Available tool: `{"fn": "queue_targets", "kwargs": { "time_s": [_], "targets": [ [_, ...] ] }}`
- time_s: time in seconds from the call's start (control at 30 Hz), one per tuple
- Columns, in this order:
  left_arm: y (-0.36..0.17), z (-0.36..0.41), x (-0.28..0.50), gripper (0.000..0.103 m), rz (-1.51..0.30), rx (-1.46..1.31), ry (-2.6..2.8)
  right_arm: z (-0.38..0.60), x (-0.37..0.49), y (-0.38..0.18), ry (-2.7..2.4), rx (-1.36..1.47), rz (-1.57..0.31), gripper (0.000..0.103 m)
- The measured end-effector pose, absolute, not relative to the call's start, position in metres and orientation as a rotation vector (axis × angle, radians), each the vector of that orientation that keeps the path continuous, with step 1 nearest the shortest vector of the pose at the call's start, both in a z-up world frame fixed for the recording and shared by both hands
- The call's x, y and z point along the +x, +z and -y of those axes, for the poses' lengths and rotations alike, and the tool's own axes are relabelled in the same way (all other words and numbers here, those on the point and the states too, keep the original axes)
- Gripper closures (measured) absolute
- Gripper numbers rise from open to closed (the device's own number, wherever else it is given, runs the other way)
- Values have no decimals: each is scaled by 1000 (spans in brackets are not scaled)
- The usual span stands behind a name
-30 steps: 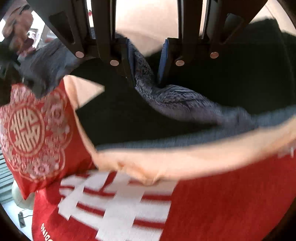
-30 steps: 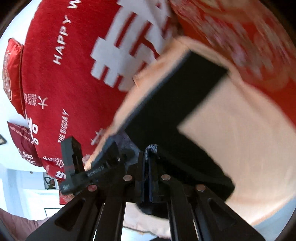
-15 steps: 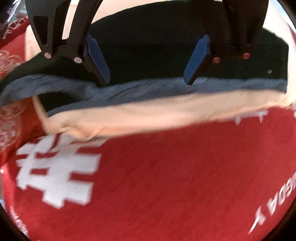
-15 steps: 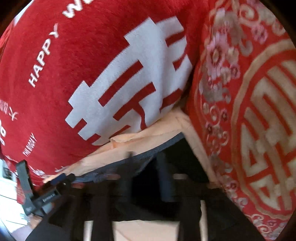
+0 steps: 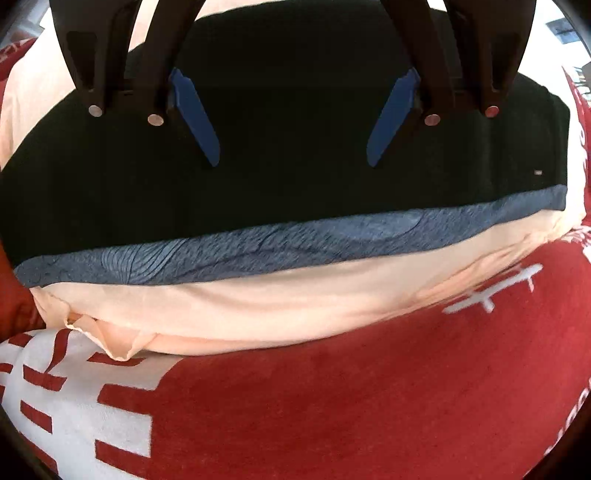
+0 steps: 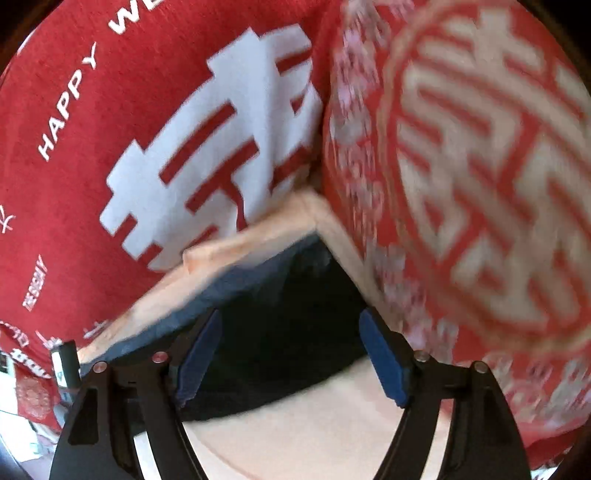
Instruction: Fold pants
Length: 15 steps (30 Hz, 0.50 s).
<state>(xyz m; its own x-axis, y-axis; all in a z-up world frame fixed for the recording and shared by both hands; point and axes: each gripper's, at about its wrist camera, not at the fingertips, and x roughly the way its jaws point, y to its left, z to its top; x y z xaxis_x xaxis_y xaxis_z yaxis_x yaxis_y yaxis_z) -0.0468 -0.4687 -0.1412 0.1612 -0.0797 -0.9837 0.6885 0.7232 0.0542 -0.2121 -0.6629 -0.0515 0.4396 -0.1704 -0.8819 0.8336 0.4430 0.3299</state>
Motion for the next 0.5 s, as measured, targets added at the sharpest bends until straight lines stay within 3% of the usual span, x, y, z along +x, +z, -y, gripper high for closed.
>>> {"fn": "queue_targets", "kwargs": {
  "time_s": [0.2,0.4,0.5],
  "targets": [
    [-138,473,-49,21,-1278,565,-609,662,-204,-38,-712,882,-863,25],
    [-160,464,-38,21,-1340,492,-555,645,-216,-115,-743,1005,-1044,53],
    [-161,457,-30,21,-1351,460,-535,652,-228,-146,-818,1102,-1057,56]
  ]
}}
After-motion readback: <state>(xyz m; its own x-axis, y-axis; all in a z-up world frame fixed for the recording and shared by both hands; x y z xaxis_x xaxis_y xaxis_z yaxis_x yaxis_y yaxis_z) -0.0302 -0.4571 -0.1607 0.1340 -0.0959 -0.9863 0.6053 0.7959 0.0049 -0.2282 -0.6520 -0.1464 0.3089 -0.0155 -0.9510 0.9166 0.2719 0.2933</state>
